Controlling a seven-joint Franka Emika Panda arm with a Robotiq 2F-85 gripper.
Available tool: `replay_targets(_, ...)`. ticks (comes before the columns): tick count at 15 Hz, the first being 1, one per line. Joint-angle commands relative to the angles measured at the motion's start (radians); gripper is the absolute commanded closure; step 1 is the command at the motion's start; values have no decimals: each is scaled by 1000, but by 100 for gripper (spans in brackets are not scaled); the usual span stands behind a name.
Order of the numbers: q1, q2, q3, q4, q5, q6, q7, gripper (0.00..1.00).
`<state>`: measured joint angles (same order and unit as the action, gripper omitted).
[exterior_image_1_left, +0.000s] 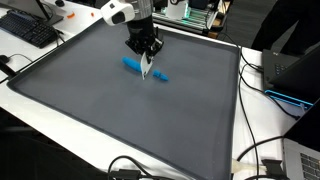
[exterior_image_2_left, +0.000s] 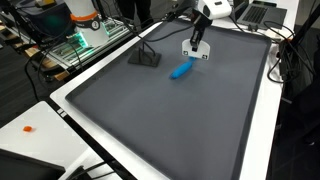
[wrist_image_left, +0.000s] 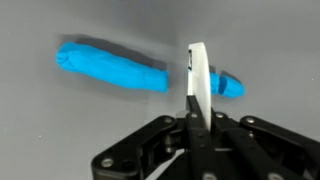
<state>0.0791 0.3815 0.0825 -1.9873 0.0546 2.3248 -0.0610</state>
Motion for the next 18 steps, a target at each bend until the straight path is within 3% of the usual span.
replay_targets(1,-8,-39,-18,-19,-27,-9,7,99)
replay_targets(18,-29,33,-47,-33,-25,8,9,99)
